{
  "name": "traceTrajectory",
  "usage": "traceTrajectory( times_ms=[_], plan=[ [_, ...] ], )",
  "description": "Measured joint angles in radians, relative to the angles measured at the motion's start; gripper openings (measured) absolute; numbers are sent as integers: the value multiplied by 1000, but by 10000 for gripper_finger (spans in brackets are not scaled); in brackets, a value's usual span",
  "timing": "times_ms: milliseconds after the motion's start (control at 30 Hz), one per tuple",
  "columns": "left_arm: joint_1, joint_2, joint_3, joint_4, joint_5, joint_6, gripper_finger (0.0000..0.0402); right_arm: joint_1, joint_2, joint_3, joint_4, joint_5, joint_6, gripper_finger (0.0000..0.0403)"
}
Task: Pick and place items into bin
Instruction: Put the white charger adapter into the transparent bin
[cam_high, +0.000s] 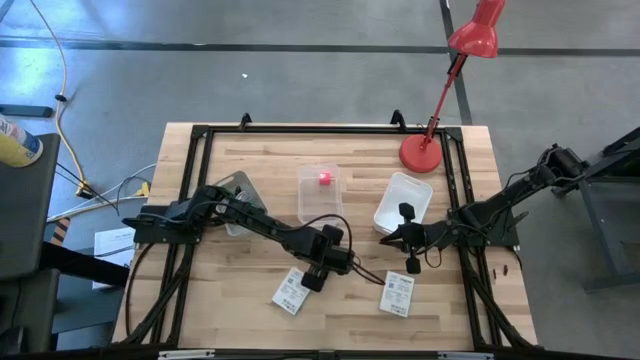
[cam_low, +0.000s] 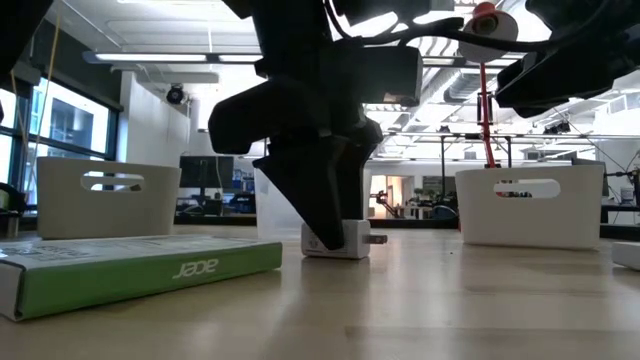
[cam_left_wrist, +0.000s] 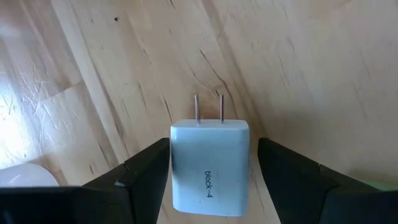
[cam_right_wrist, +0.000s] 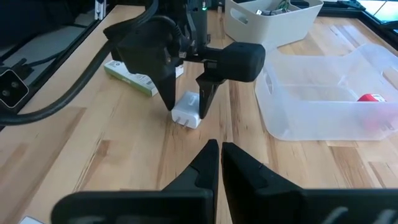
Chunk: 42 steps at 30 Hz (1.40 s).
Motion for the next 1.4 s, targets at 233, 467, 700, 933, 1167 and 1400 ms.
traceTrajectory(
  times_ms=[233,467,700,933,1167,1400],
  plan=[
    [0,0,0,-1,0,0,232,0,0,0,12,0,-2,12],
    [0,0,0,-1,-1,2,232,0,0,0,12,0,-2,12],
    [0,0,0,-1,-10,4,218,0,0,0,12,0,-2,12],
    [0,-2,0,0,-12,4,151,0,0,0,12,0,-3,12],
    [0,-2,0,0,-12,3,166,0,0,0,12,0,-3,12],
    [0,-2,0,0,-12,3,195,0,0,0,12,0,-3,12]
  ],
)
